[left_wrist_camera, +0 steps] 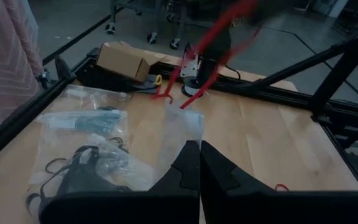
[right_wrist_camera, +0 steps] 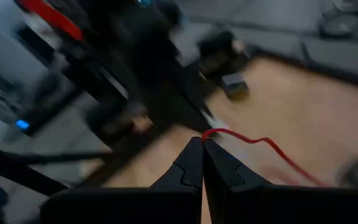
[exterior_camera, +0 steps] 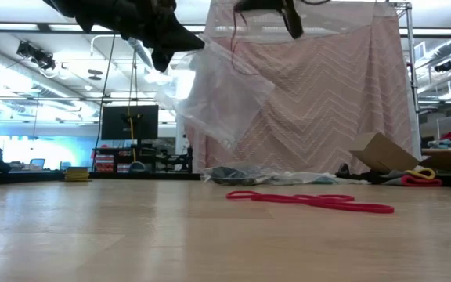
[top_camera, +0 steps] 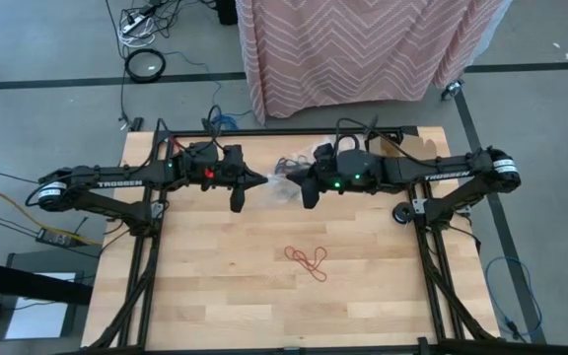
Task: Sort rubber bands
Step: Put the red rubber band into the transparent zip bag
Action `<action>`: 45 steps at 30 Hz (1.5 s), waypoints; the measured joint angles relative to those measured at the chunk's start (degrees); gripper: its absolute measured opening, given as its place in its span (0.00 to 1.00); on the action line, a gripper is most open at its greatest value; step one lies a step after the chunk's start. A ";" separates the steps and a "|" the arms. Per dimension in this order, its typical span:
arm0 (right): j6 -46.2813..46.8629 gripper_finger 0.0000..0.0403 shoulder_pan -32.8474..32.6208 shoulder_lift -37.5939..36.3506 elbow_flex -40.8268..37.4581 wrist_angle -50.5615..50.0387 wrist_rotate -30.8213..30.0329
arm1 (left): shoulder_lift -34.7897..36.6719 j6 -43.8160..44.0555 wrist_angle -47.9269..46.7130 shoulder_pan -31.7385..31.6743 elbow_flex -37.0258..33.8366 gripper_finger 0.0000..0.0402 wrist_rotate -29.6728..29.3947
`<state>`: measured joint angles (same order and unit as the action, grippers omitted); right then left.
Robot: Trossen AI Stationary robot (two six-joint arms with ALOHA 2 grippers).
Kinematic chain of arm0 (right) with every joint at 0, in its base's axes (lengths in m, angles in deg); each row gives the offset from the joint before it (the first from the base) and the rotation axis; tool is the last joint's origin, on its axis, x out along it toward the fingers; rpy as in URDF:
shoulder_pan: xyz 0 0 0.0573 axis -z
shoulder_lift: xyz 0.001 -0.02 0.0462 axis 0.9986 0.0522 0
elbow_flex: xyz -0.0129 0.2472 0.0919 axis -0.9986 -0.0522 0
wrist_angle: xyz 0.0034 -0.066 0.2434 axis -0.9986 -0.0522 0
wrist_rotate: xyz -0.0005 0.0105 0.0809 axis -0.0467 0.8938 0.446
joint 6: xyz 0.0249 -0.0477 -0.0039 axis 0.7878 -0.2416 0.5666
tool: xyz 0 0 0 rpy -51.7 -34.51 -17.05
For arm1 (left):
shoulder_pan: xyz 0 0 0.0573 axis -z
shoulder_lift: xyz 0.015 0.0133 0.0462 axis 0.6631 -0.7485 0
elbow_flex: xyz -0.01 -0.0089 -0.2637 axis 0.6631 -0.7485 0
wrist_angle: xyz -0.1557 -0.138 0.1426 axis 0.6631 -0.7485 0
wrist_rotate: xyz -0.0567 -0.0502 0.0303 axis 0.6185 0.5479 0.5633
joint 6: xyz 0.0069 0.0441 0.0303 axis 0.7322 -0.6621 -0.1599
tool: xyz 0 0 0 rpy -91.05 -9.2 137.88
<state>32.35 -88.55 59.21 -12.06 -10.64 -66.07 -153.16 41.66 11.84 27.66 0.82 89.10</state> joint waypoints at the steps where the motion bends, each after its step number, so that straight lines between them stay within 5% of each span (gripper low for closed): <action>1: -0.49 0.00 0.01 -0.05 0.00 2.18 -0.02 | 0.00 0.00 -0.01 0.00 0.00 0.00 0.00; 29: -3.29 0.00 3.81 -0.07 0.00 14.95 -5.86 | 0.00 -0.20 -1.23 0.00 0.00 0.00 -0.15; 38: -3.58 0.00 5.39 -0.07 0.02 16.73 -11.47 | 0.00 -1.68 -0.83 -0.01 0.00 0.00 -11.26; 45: -3.64 0.00 9.02 -0.04 0.02 16.65 -11.70 | -2.10 -3.03 2.91 -1.10 0.09 0.00 -10.99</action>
<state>28.71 -79.53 59.16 -12.04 6.02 -77.78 -155.26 38.63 14.74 26.56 0.91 78.11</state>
